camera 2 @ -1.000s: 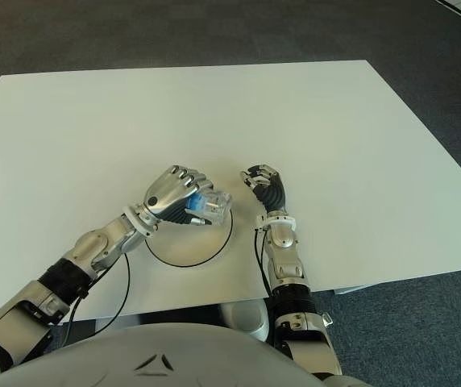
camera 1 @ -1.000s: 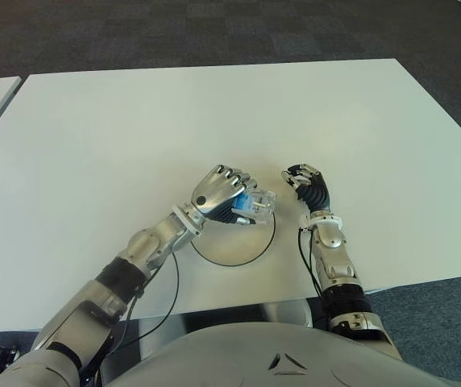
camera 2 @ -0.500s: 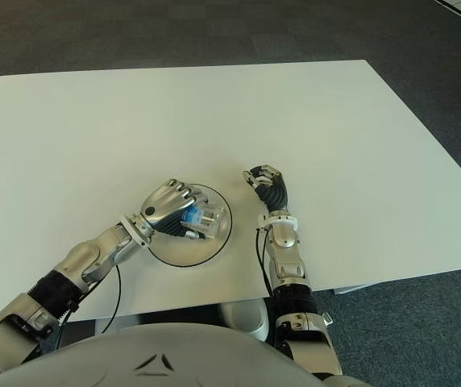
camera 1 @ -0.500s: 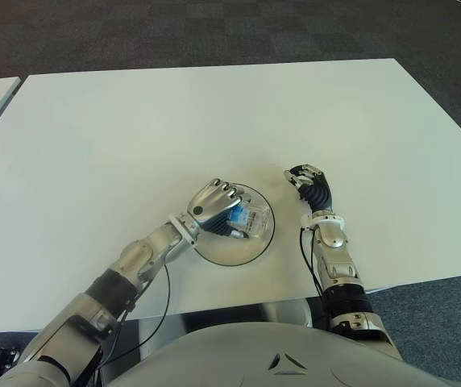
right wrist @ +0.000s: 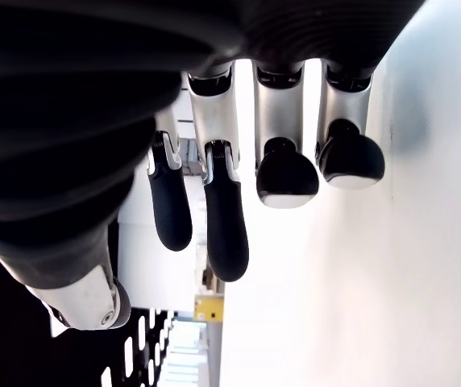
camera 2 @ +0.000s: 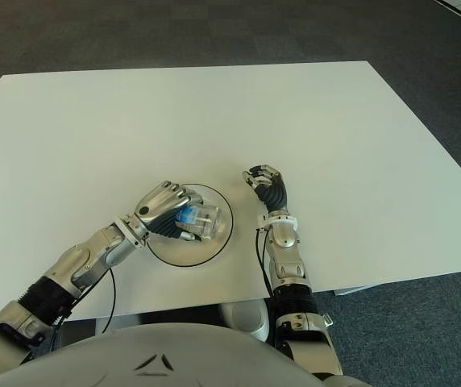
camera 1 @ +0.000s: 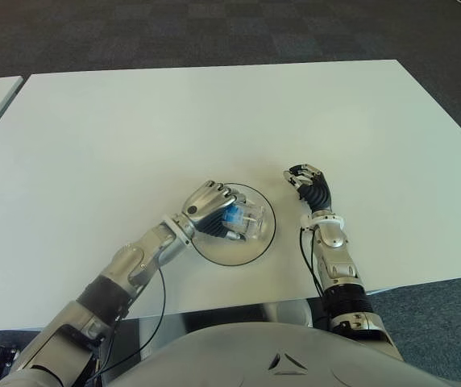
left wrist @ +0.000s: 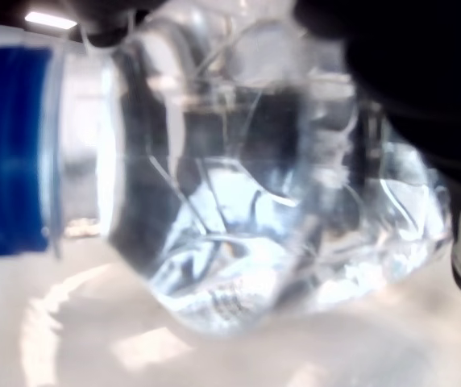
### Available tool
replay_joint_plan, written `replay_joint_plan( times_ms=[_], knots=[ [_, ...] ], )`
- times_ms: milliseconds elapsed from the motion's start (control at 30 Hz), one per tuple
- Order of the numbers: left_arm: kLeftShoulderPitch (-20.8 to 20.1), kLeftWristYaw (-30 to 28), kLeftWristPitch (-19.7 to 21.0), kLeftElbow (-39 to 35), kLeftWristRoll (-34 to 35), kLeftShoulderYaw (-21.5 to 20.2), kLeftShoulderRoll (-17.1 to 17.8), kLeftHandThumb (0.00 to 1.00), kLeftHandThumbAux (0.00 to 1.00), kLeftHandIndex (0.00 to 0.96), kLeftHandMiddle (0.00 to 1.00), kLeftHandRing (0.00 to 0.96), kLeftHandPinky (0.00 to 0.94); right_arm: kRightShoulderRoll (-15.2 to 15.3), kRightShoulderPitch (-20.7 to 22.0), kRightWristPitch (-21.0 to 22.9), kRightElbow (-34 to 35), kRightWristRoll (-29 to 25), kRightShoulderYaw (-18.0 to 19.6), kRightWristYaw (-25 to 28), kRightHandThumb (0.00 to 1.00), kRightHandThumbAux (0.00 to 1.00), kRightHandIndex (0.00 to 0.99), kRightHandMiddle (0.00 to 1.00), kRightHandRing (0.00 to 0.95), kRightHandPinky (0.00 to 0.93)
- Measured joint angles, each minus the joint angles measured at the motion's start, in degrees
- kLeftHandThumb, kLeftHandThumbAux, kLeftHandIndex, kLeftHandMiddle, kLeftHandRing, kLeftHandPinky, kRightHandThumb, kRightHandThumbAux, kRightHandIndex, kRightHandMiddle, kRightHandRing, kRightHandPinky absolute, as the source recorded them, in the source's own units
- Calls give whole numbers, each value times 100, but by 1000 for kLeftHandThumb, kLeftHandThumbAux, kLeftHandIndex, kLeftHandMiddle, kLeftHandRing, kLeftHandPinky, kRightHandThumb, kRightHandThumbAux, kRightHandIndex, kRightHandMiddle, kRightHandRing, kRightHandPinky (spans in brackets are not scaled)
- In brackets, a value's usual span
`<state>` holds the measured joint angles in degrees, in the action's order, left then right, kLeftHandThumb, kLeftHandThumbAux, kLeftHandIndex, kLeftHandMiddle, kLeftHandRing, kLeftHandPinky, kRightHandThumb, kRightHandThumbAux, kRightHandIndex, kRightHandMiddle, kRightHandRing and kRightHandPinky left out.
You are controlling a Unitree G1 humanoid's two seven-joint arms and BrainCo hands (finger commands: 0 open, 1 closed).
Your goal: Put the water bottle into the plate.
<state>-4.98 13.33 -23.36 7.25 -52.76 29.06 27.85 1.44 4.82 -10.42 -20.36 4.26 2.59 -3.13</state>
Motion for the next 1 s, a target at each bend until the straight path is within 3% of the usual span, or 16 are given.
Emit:
replay_joint_plan(
  times_ms=[33,133,333,533,767,1000],
  knots=[
    [-8,1,-65,28,6,-3,14,407,673,392,443,430,397,2,0,0,-1,0,1,-1,843,687,411,595,861,856],
    [-25,3,-261,135,17,-3,46,211,656,373,405,358,283,12,2,0,-6,1,2,-1,843,687,411,594,862,856],
    [-29,5,-504,269,123,-34,48,47,597,283,315,249,88,29,7,0,-39,-3,14,15,844,686,412,593,865,859],
    [-29,5,-520,267,191,-141,33,4,557,200,235,159,9,32,8,0,-62,-7,20,49,844,686,413,594,867,860],
    [-29,31,-522,240,-9,-141,63,0,538,100,130,46,0,30,12,-2,-77,-5,23,39,844,686,413,595,867,860],
    [-29,44,-527,241,-70,-140,84,0,526,19,45,4,0,30,24,-3,-104,-3,25,3,844,686,413,592,868,861]
  ],
)
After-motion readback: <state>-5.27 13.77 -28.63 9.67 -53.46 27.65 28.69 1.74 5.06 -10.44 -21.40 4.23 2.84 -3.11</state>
